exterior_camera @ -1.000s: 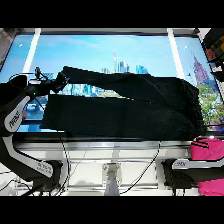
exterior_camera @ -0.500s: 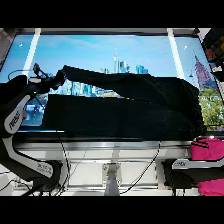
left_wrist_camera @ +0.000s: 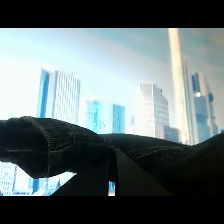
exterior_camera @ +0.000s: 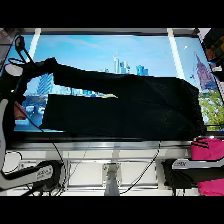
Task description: Fold the clothes and pants, and hang the long-sleeved shirts on hangers.
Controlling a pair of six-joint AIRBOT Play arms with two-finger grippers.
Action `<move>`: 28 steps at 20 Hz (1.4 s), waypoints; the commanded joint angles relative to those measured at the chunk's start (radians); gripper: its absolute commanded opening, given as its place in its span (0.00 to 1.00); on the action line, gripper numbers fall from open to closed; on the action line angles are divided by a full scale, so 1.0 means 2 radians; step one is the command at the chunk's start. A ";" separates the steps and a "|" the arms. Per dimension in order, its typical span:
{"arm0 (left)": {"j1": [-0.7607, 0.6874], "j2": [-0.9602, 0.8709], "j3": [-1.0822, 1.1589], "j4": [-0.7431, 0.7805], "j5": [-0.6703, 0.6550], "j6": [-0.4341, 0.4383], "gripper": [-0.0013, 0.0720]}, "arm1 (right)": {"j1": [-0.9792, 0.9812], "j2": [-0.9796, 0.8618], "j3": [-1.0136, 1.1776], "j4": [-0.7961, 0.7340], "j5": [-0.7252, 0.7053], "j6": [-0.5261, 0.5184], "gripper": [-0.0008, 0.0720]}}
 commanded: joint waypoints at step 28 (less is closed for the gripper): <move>-0.029 -0.222 0.083 0.293 0.311 -0.382 0.03 | 0.016 -0.032 0.001 -0.018 -0.005 0.001 0.86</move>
